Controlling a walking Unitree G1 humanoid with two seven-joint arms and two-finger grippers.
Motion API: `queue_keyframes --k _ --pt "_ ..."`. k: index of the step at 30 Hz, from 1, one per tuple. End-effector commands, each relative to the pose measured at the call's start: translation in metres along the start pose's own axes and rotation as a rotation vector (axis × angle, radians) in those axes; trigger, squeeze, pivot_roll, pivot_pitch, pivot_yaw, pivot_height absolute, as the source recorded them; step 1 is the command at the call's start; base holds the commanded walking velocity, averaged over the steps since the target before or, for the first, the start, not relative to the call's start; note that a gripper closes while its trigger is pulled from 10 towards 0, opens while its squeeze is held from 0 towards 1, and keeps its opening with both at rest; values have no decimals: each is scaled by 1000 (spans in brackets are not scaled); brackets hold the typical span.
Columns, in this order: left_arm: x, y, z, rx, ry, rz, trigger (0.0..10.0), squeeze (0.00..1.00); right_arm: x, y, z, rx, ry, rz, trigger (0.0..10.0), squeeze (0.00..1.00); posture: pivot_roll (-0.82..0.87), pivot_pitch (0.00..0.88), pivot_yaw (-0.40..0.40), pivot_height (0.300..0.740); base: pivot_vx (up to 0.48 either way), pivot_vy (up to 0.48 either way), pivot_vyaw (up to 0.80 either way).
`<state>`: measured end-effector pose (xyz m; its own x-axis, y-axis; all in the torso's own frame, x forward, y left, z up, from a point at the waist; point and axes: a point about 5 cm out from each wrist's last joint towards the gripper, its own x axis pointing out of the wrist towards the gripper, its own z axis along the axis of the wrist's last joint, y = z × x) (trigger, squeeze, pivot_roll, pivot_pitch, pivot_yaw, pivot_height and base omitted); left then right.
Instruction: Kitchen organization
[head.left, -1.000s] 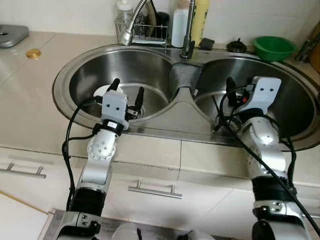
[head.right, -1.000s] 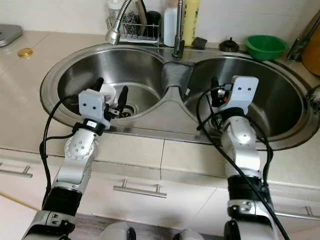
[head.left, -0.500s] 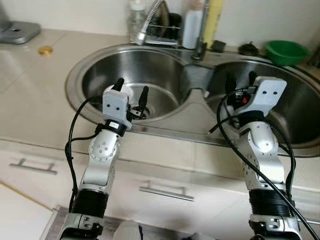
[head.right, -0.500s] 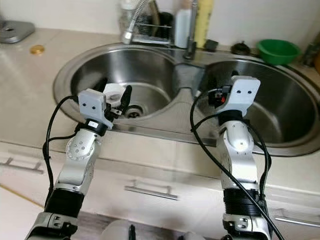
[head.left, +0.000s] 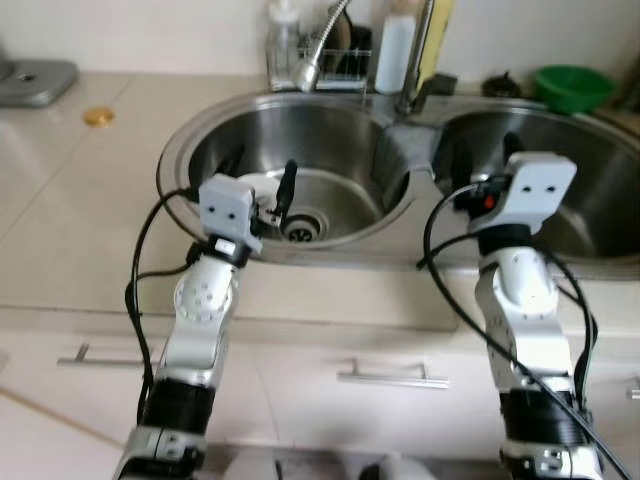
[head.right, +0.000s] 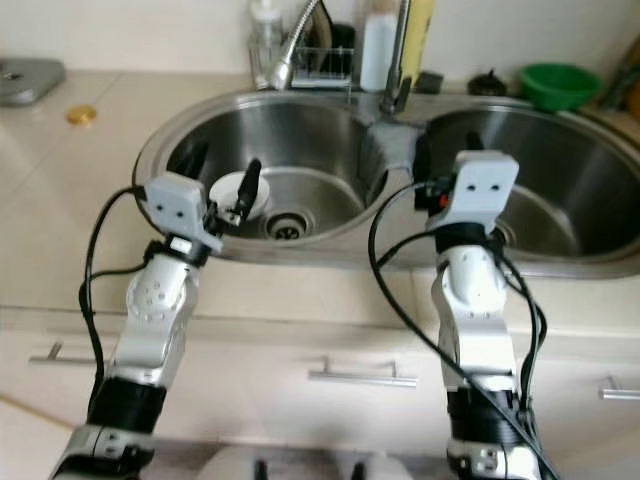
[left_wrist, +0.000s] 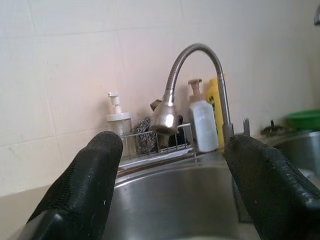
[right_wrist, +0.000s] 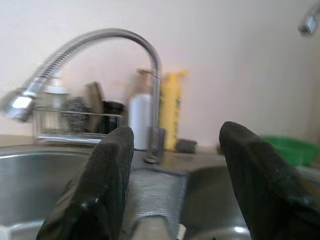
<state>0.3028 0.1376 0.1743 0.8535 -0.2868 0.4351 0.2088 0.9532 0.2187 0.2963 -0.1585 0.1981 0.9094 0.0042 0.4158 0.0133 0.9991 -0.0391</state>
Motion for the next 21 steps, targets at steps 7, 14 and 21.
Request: queue_keyframes --k 7,14,21 --pt "2 -5 6 28 -41 -25 10000 0 -8 2 11 -54 -73 27 10000 0 73 0 -26 740 0 -258 -788" --pt "3 -7 8 24 -64 -34 10000 0 -9 1 15 -67 -106 25 10000 0 70 0 -22 740 0 -460 -788" --pt "3 -8 10 11 -79 -32 10000 0 -11 0 17 -78 -126 23 10000 0 69 0 -26 740 0 0 -788"
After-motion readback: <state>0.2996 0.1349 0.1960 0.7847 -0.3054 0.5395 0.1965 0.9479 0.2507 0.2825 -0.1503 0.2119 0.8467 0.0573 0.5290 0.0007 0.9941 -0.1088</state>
